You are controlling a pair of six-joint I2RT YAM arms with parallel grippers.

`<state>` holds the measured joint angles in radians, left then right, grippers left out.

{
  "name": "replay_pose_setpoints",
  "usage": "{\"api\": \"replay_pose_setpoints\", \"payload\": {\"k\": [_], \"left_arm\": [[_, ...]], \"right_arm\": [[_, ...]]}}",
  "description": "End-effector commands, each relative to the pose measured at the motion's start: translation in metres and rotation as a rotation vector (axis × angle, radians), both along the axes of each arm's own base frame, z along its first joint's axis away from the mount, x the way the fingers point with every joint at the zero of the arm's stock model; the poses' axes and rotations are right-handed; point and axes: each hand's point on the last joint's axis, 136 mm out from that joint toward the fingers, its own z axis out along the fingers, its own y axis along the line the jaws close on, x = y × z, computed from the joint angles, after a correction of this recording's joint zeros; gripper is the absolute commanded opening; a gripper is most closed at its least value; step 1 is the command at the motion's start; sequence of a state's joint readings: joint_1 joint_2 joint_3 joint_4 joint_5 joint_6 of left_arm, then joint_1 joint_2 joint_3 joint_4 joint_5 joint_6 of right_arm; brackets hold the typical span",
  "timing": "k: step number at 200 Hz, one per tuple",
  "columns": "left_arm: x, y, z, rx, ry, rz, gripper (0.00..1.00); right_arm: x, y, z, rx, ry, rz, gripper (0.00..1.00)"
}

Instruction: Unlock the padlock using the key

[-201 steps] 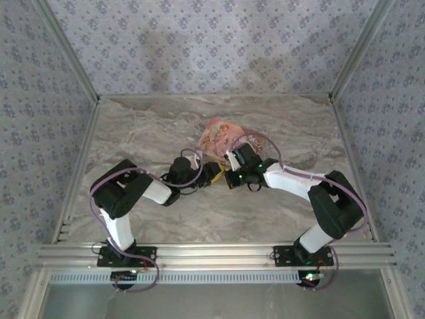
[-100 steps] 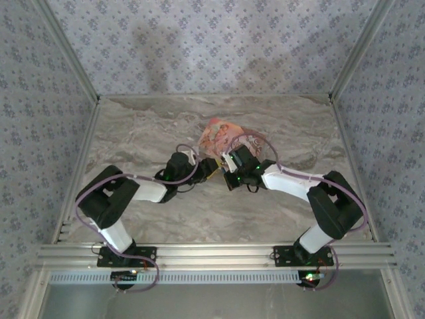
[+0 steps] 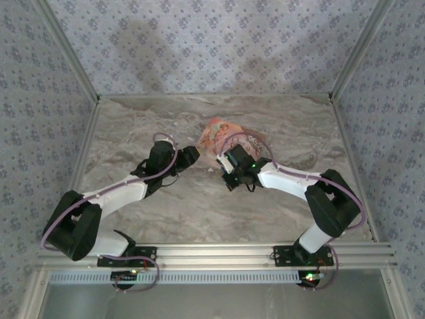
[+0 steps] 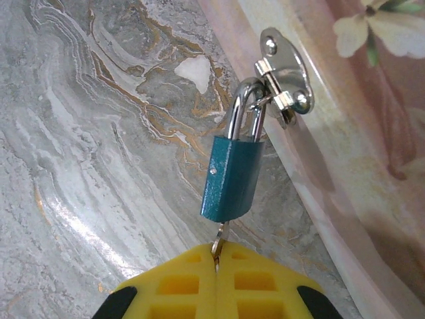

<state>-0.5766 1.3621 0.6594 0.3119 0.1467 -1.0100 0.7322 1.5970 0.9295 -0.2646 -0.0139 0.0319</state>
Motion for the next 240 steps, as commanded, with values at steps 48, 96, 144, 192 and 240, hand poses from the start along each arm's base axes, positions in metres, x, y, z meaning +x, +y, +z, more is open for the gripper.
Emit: {"api": "replay_pose_setpoints", "payload": {"k": [48, 96, 144, 192, 240], "left_arm": [[-0.024, -0.083, -0.033, -0.086, 0.090, -0.197, 0.50], [-0.016, -0.097, -0.050, -0.085, 0.127, -0.193, 0.49], [-0.015, -0.095, -0.070, -0.071, 0.171, -0.164, 0.37], [-0.020, -0.097, -0.079, -0.088, 0.197, -0.178, 0.12], [-0.018, -0.094, -0.077, -0.111, 0.194, -0.189, 0.00]], "right_arm": [[-0.004, 0.013, 0.011, 0.012, -0.059, 0.005, 0.00], [-0.006, 0.018, 0.015, 0.027, -0.079, 0.005, 0.00], [-0.007, 0.025, 0.018, 0.037, -0.091, 0.023, 0.00], [-0.005, 0.027, 0.020, 0.037, -0.103, 0.020, 0.00], [-0.010, 0.015, 0.024, 0.073, -0.080, -0.021, 0.24]]}}
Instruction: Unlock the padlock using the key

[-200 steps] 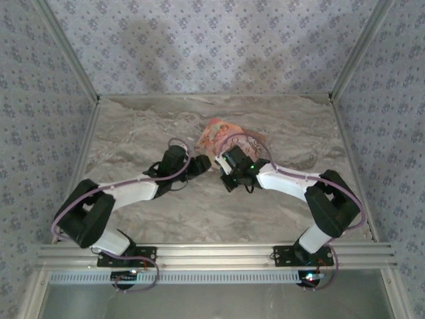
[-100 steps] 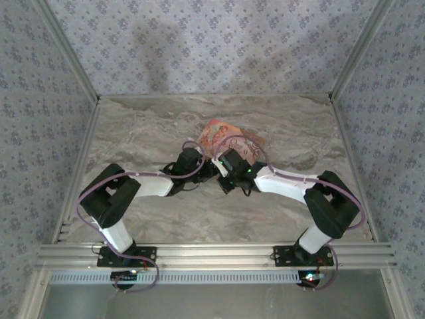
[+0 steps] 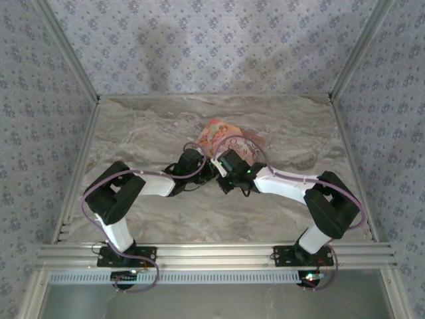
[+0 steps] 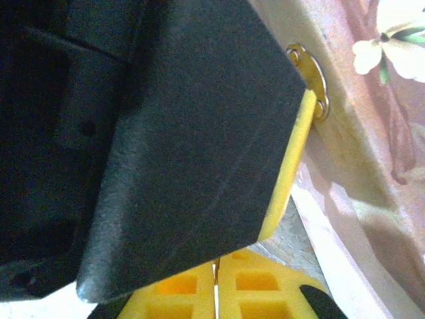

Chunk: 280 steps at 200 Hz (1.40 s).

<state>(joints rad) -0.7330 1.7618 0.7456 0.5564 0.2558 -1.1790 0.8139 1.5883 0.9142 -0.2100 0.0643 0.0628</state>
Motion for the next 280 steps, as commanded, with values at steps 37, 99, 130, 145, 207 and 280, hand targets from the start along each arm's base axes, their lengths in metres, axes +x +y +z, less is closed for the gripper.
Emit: {"api": "replay_pose_setpoints", "payload": {"k": [37, 99, 130, 145, 207, 280], "left_arm": [[0.001, 0.000, 0.006, -0.071, 0.000, -0.027, 0.00], [-0.002, -0.004, 0.026, -0.148, 0.007, -0.074, 0.00], [-0.002, -0.005, 0.032, -0.162, 0.011, -0.080, 0.00], [-0.002, -0.005, 0.033, -0.163, 0.011, -0.081, 0.00], [-0.001, -0.007, 0.037, -0.175, 0.011, -0.084, 0.00], [-0.001, -0.008, 0.040, -0.181, 0.010, -0.087, 0.00]], "right_arm": [[-0.006, -0.024, 0.036, 0.197, 0.019, -0.114, 0.41], [-0.013, -0.022, 0.048, 0.279, 0.047, -0.106, 0.43], [-0.011, -0.012, 0.035, 0.265, 0.074, -0.102, 0.36], [-0.009, -0.008, 0.029, 0.256, 0.091, -0.099, 0.37], [0.002, 0.008, 0.015, 0.248, 0.116, -0.107, 0.35], [0.017, 0.012, 0.008, 0.187, 0.096, -0.132, 0.38]]}}
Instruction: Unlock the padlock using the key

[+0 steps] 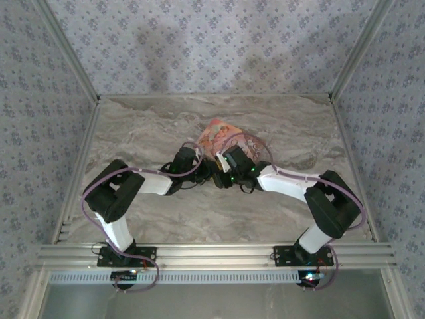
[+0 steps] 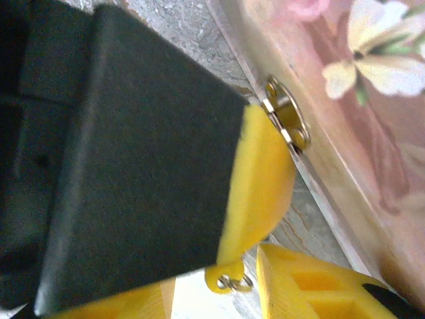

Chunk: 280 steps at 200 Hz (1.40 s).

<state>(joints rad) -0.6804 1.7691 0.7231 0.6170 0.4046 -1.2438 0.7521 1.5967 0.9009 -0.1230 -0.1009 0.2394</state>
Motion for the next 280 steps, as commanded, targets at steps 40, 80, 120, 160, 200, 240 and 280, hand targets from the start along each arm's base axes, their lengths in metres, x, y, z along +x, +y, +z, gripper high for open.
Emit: {"api": "replay_pose_setpoints", "payload": {"k": [40, 80, 120, 160, 200, 240, 280], "left_arm": [[0.002, -0.009, 0.033, -0.079, -0.061, -0.034, 0.00], [0.001, -0.008, 0.031, -0.075, -0.061, -0.033, 0.00], [0.000, -0.003, 0.025, -0.058, -0.053, -0.024, 0.00], [-0.006, 0.013, 0.011, 0.045, -0.046, -0.013, 0.02], [-0.005, 0.025, 0.016, 0.060, -0.063, 0.021, 0.35], [0.004, 0.059, 0.038, 0.110, -0.126, 0.111, 0.36], [0.013, 0.092, 0.059, 0.167, -0.175, 0.181, 0.40]], "right_arm": [[0.013, 0.001, 0.005, -0.064, -0.046, -0.021, 0.26], [0.007, 0.008, 0.002, -0.035, -0.004, 0.027, 0.00], [0.004, 0.011, -0.002, 0.030, 0.045, 0.019, 0.00], [0.005, 0.009, -0.007, 0.105, 0.093, -0.002, 0.00], [0.005, 0.005, -0.007, 0.023, 0.046, 0.012, 0.00], [-0.001, -0.005, -0.017, -0.097, 0.013, 0.090, 0.00], [-0.005, 0.003, -0.013, -0.087, 0.006, 0.149, 0.00]]}}
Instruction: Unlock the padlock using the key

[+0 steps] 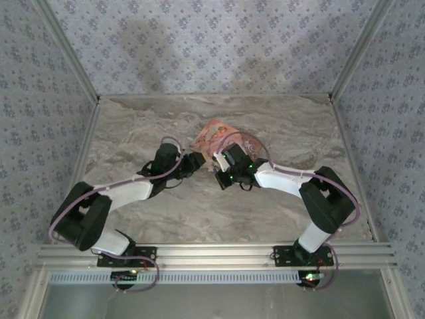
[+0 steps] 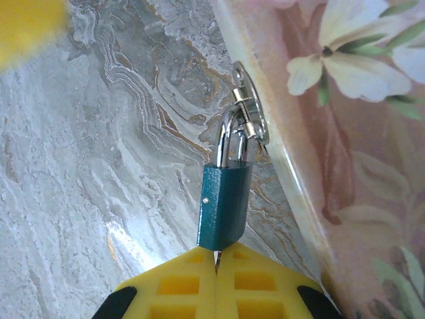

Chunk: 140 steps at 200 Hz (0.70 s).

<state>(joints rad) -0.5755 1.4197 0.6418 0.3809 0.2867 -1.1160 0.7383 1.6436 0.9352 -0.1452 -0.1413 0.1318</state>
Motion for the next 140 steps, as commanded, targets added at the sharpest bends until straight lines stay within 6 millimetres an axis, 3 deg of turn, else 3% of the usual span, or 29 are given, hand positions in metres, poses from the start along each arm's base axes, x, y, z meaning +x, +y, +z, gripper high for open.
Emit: {"api": "replay_pose_setpoints", "payload": {"k": [1, 29, 59, 97, 121, 140], "left_arm": [[0.003, 0.020, 0.002, 0.079, -0.016, 0.037, 0.40], [-0.004, 0.012, -0.005, 0.090, 0.028, -0.005, 0.43], [-0.015, -0.019, -0.019, 0.074, 0.058, -0.077, 0.46], [-0.011, -0.046, -0.028, 0.044, 0.067, -0.105, 0.48], [-0.009, -0.053, -0.036, 0.055, 0.083, -0.113, 0.46], [-0.010, -0.053, -0.045, 0.063, 0.112, -0.106, 0.39]], "right_arm": [[-0.007, 0.000, -0.004, -0.047, 0.007, 0.052, 0.00], [-0.005, 0.006, 0.008, -0.032, -0.025, 0.042, 0.00], [-0.006, 0.014, 0.016, -0.063, -0.072, 0.040, 0.00], [-0.007, 0.017, 0.018, -0.083, -0.102, 0.028, 0.00], [-0.007, 0.019, 0.018, -0.084, -0.109, 0.026, 0.00], [-0.007, 0.020, 0.019, -0.082, -0.115, 0.027, 0.00]]}}
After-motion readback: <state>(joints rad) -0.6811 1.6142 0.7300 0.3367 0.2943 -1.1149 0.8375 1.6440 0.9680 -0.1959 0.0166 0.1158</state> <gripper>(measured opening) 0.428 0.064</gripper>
